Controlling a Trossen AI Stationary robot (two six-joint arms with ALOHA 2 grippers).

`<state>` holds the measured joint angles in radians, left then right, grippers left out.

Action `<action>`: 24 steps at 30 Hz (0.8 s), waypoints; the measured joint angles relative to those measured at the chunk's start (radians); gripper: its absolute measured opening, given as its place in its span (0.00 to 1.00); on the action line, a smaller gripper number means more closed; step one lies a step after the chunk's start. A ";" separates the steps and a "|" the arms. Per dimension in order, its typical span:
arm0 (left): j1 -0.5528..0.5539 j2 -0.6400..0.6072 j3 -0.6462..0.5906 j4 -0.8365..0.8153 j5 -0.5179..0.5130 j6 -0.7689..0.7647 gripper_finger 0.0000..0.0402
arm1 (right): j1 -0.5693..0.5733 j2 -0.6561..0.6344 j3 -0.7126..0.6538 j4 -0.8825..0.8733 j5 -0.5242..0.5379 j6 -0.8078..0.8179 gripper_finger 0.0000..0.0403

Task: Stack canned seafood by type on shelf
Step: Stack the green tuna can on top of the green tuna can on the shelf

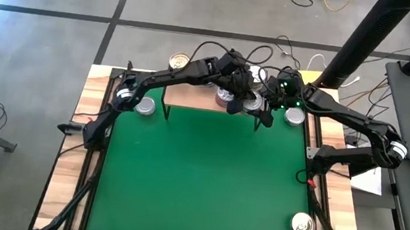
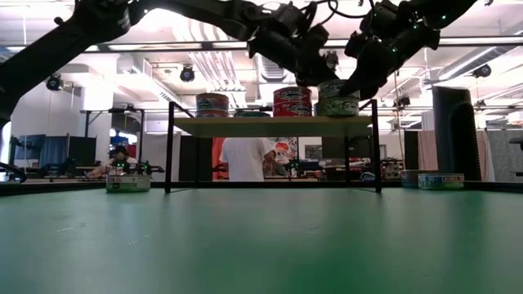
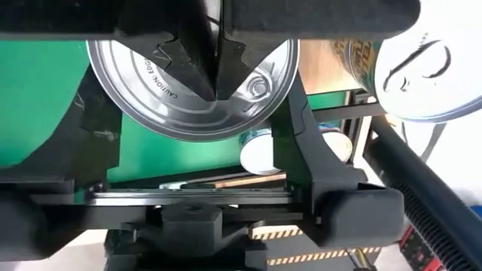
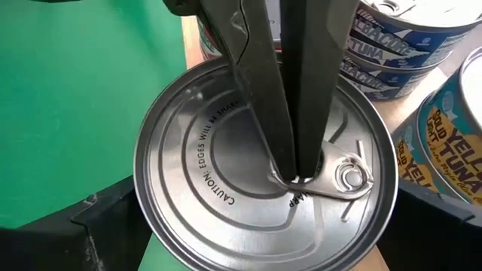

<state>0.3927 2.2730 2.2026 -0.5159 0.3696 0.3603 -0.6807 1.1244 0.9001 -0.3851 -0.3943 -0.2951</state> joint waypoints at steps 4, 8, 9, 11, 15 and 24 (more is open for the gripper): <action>0.000 -0.002 -0.006 -0.027 -0.008 -0.005 0.00 | 0.000 0.000 0.000 0.000 0.005 0.000 0.99; 0.000 -0.005 -0.004 -0.082 -0.038 -0.005 0.00 | 0.001 0.000 0.000 0.002 0.001 0.004 0.99; -0.001 -0.005 -0.004 -0.093 -0.048 -0.007 0.00 | 0.001 0.000 0.000 0.002 -0.001 0.005 0.99; -0.002 -0.006 -0.006 -0.106 -0.070 -0.022 0.00 | 0.001 0.000 0.000 0.001 -0.002 0.007 0.99; -0.002 -0.005 -0.009 -0.111 -0.088 -0.030 0.00 | 0.001 0.000 0.013 -0.025 0.007 0.016 0.99; 0.005 0.013 -0.010 -0.158 -0.125 -0.063 0.00 | -0.002 -0.007 0.069 -0.175 0.038 0.008 0.99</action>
<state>0.3973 2.2862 2.1926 -0.6742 0.2443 0.2969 -0.6830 1.1170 0.9692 -0.5600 -0.3561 -0.2871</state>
